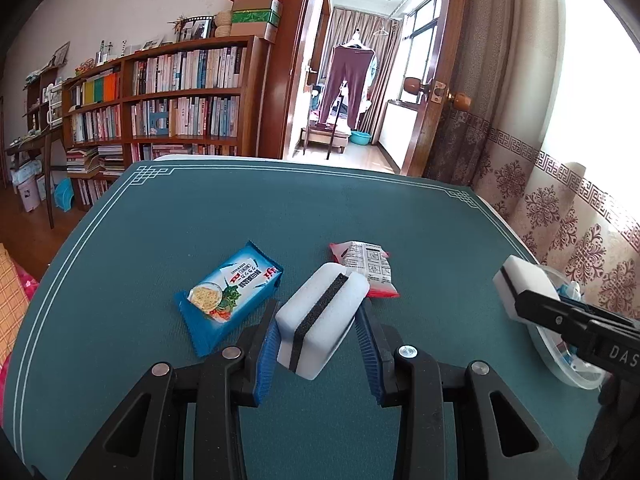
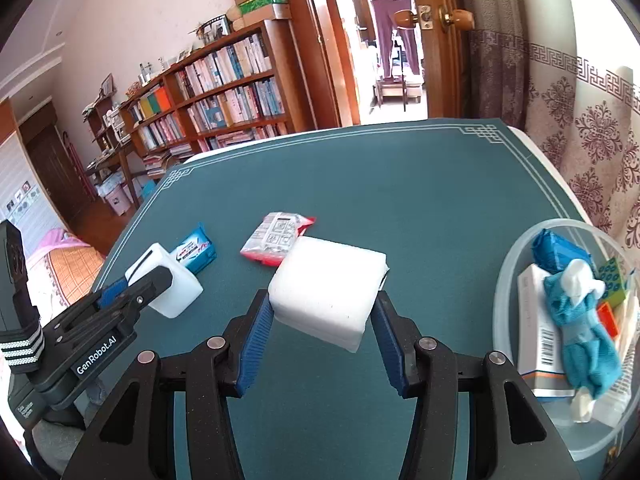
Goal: Organize objects
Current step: 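Carry both white sponges into the bowl and open both grippers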
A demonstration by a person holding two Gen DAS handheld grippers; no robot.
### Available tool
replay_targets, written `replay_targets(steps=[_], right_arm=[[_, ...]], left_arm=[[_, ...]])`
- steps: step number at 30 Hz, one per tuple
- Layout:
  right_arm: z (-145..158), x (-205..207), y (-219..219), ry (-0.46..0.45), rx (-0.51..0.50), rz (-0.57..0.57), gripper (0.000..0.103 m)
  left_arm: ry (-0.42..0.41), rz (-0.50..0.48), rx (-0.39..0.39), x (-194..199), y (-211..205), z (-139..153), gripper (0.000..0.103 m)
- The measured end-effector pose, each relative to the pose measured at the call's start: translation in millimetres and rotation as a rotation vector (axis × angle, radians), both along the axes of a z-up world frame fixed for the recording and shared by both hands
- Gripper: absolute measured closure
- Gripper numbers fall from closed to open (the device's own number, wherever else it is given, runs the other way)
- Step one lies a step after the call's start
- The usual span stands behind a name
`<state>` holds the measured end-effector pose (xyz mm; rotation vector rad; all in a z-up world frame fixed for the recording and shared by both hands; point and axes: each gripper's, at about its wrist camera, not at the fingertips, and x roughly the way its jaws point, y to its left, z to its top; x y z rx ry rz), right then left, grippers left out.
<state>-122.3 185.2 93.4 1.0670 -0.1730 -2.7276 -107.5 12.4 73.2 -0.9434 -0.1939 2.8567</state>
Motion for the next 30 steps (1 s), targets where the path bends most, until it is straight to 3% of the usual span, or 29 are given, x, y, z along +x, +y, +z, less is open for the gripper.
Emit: replay_targets(steps=[7, 15, 21, 27, 30], right_arm=[[19, 7, 81, 0.030, 0.024, -0.148, 0.051], [10, -16, 174, -0.045, -0.078, -0.261, 0.050], [-10, -30, 209, -0.103, -0.152, -0.273, 0.048], [-8, -14, 220, -0.062, -0.152, -0.271, 0.046], [-9, -12, 227, -0.064, -0.163, -0.258, 0.039]], left_arm=[[0.002, -0.073, -0.017, 8, 35, 7, 0.064], [0.006, -0.164, -0.033, 7, 79, 18, 0.064], [0.006, -0.244, -0.044, 10, 114, 24, 0.064], [-0.006, -0.335, -0.044, 11, 154, 28, 0.064], [-0.018, -0.378, -0.021, 8, 170, 32, 0.064]])
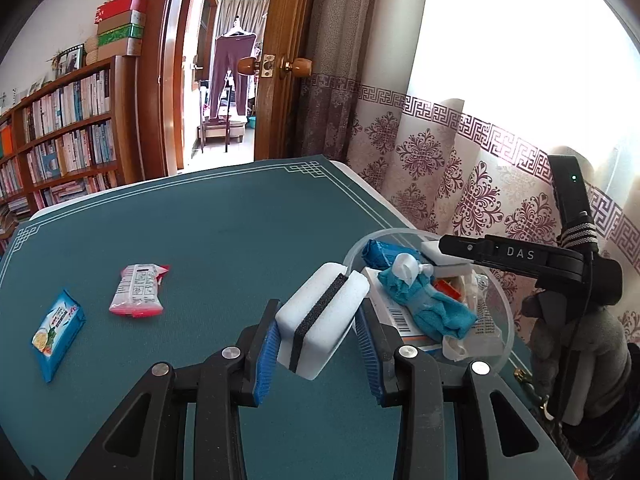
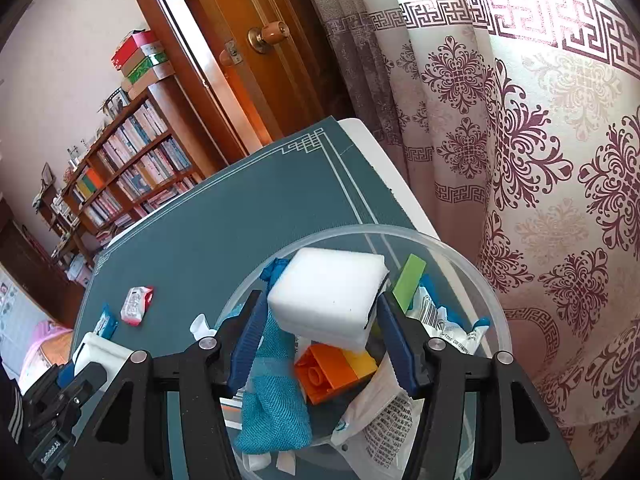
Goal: Organize objects
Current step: 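Carry both white sponges into the bowl and open both grippers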
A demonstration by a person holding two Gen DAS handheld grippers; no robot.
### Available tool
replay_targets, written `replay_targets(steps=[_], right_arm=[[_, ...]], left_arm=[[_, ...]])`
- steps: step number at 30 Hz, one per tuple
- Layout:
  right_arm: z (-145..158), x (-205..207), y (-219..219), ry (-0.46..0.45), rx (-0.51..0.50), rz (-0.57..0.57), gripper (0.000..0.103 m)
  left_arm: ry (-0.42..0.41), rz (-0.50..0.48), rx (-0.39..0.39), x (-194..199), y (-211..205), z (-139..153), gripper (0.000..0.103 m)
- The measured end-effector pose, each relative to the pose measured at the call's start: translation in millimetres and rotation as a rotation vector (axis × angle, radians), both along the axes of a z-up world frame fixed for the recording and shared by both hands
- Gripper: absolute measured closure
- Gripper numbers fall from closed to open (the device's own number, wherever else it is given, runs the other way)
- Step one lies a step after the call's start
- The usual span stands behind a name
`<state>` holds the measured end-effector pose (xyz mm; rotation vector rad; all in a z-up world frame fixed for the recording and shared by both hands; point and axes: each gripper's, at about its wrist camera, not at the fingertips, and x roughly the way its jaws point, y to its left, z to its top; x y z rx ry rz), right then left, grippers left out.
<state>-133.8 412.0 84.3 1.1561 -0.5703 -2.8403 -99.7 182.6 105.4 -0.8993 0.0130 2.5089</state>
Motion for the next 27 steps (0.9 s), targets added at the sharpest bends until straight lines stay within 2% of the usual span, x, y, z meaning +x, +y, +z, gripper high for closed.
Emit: replay_targets(steps=[6, 15, 19, 22, 24, 27], right_arm=[[6, 14, 12, 0.033, 0.002, -0.020, 0.037], [18, 55, 8, 0.076, 0.162, -0.060, 0.037], [18, 65, 17, 0.082, 0.138, -0.072, 0.037], [18, 69, 20, 0.084, 0.130, -0.071, 0.037], [16, 69, 20, 0.082, 0.130, -0.070, 0.037], [13, 68, 21, 0.075, 0.121, -0.067, 0.037]], left_arm=[[-0.020, -0.070, 0.028, -3, 32, 11, 0.064], [-0.058, -0.167, 0.059, -31, 89, 19, 0.063], [-0.096, -0.189, 0.074, -48, 111, 13, 0.063], [-0.106, -0.194, 0.049, -58, 123, 7, 0.062], [-0.124, -0.205, 0.041, -63, 129, 1, 0.054], [-0.163, -0.193, 0.061, -72, 126, -6, 0.019]])
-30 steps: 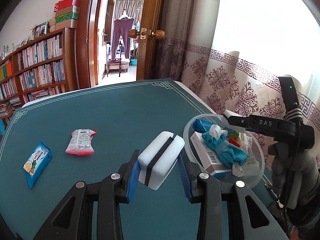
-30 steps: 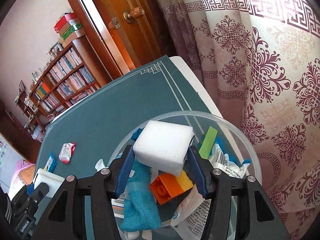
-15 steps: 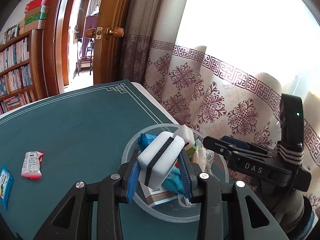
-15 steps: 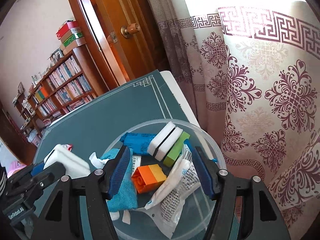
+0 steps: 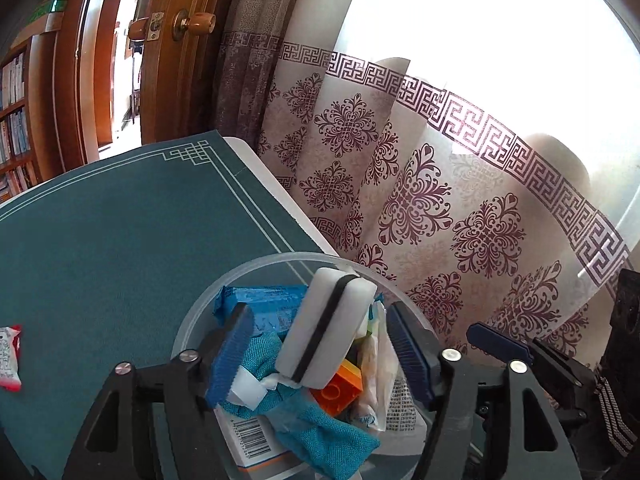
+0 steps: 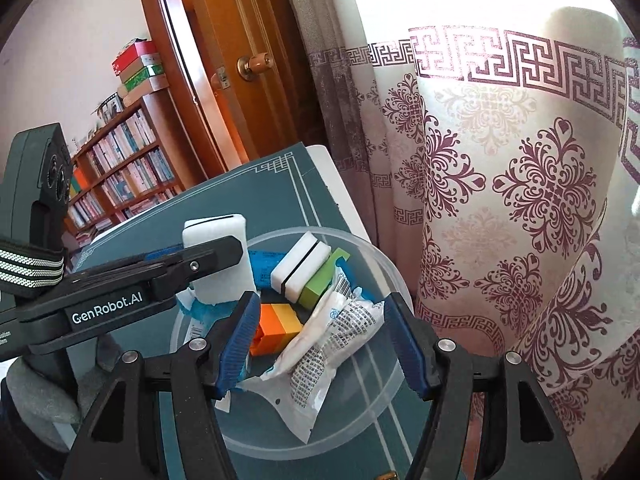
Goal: Organize objects
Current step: 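Carry both white sponges into the bowl and open both grippers, then move the left gripper to the blue cracker packet and grasp it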
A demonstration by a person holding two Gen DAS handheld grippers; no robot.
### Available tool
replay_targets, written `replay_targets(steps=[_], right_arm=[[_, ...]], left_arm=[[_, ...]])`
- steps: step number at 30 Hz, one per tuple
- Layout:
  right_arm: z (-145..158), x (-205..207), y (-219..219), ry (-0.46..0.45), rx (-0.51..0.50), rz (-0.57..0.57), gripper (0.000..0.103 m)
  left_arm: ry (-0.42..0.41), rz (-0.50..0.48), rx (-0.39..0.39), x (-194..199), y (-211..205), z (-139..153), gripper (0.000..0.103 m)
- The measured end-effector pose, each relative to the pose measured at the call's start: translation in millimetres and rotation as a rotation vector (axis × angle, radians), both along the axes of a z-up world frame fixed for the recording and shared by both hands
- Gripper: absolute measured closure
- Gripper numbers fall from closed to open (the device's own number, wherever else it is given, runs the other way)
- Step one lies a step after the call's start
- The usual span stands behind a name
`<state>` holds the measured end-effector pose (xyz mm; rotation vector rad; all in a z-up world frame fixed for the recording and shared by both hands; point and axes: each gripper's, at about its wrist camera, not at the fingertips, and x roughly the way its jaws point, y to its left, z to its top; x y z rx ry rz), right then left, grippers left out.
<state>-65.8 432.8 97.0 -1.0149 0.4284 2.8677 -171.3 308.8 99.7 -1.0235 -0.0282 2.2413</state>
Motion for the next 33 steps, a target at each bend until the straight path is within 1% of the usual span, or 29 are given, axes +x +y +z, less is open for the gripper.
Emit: replay_targets(steps=[2, 5, 9, 14, 17, 25, 33], right_arm=[[-2, 0, 0, -0.004, -0.001, 0.003, 0.037], [-3, 0, -2, -0.007, 0.002, 0.002, 0.037], [-4, 1, -3, -0.010, 0.002, 0.002, 0.037], [-3, 1, -7, -0.014, 0.008, 0.005, 0.037], [-1, 1, -10, -0.007, 0.009, 0.008, 0.037], [11, 0, -35, 0.013, 0.014, 0.055, 0.037], [29, -7, -86, 0.041, 0.046, 0.147, 0.037]], left_arm=[[-0.010, 0.019, 0.022, -3, -6, -3, 0.018], [-0.015, 0.039, 0.016, -7, -9, -8, 0.018], [-0.018, 0.038, 0.005, -9, -9, -12, 0.018], [0.019, 0.049, -0.001, -4, -16, -4, 0.017], [0.065, 0.081, -0.023, 0, -24, 2, 0.011], [0.117, 0.190, -0.045, 11, -64, 11, 0.005], [0.186, 0.277, -0.128, 24, -116, 12, 0.002]])
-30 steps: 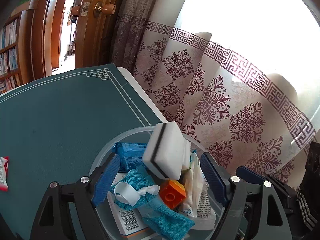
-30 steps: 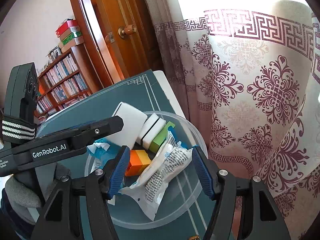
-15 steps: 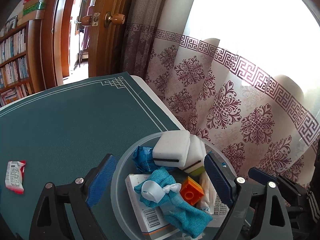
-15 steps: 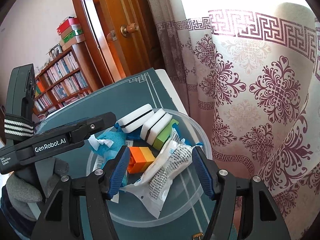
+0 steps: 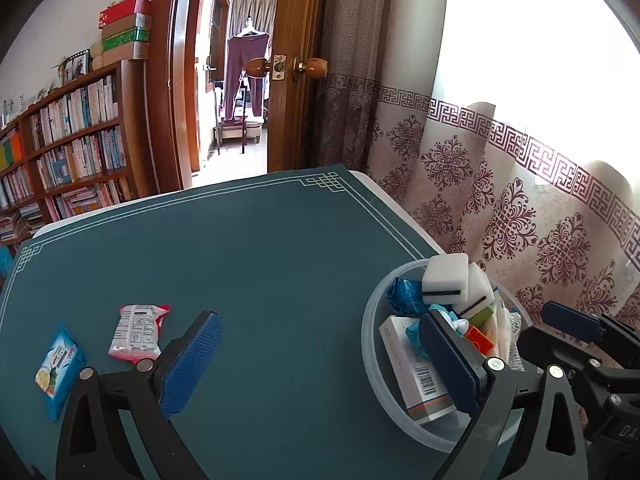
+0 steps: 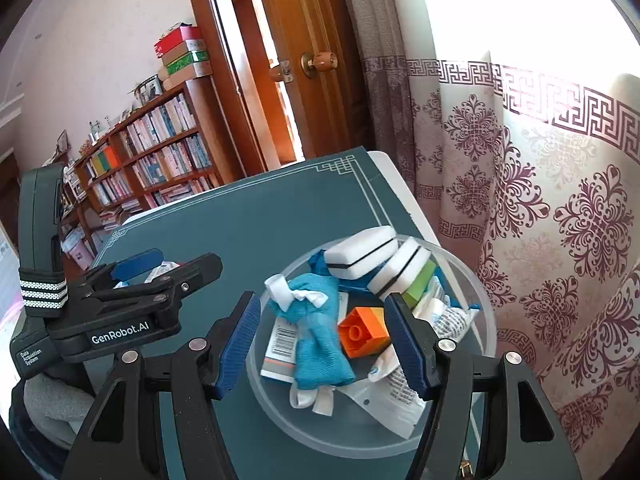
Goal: Organize objects
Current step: 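Move the left gripper to the blue cracker packet and grasp it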
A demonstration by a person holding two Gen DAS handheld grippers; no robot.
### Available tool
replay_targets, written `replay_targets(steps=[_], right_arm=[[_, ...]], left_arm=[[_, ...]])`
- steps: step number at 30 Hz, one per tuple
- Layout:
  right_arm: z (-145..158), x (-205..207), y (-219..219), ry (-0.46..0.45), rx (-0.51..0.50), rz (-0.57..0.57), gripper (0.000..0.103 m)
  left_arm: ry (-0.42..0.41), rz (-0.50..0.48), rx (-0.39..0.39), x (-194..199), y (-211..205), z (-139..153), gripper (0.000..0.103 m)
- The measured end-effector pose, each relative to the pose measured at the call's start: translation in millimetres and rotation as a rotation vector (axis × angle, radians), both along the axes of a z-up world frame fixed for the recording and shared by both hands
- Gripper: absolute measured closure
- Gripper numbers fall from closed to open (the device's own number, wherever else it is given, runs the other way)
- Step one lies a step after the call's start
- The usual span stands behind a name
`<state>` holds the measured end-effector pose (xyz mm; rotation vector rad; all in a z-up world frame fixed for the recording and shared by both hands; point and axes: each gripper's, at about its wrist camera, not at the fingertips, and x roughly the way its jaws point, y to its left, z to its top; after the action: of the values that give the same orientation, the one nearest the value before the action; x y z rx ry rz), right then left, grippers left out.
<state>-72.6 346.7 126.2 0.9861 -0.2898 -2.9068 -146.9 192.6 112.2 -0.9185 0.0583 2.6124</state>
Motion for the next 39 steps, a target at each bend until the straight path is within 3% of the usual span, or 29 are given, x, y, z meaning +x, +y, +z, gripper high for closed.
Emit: replay_targets(steps=[14, 23, 32, 39], right_arm=[[-8, -25, -107, -0.058, 0.018, 0.177, 0.037], [-30, -40, -160, -0.113, 0.017, 0.243, 0.037], [-55, -59, -183, -0.170, 0.021, 0.255, 0.037], [-66, -79, -197, -0.191, 0.008, 0.255, 0.037]], left_arm=[[-0.025, 0.230, -0.049, 0, -143, -22, 0.001], [-0.091, 0.362, -0.090, -21, -218, -58, 0.001], [-0.135, 0.356, -0.097, -39, -228, -81, 0.002], [-0.153, 0.322, -0.126, -46, -224, -89, 0.020]])
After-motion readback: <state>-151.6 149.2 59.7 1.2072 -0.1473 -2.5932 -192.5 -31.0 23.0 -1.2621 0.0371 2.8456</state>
